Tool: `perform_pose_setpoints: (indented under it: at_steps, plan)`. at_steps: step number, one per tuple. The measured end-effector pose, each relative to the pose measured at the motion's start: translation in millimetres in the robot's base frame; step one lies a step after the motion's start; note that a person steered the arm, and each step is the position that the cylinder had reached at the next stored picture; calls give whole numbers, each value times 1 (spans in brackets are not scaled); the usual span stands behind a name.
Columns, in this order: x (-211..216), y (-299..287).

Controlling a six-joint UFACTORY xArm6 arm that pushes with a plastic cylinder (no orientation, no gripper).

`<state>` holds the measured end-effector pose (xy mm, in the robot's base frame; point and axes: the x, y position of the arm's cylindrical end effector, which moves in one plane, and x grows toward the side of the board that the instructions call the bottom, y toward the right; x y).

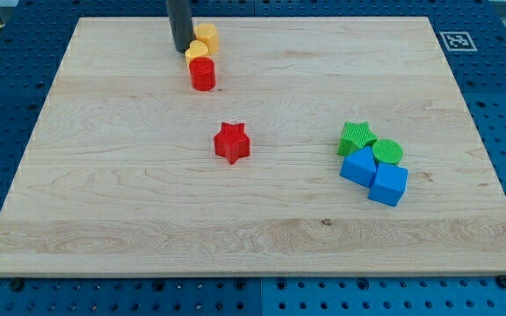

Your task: Separate the red circle from the heart

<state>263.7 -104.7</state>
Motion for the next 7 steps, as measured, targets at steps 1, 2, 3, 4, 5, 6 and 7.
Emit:
perform_pose_setpoints:
  at_steps: [1,2,3,4,5,6,7]
  plan:
    - [3,23]
    - [3,20]
    - [3,-19]
    - [7,-9]
    - [19,36]
    - [24,54]
    - [24,45]
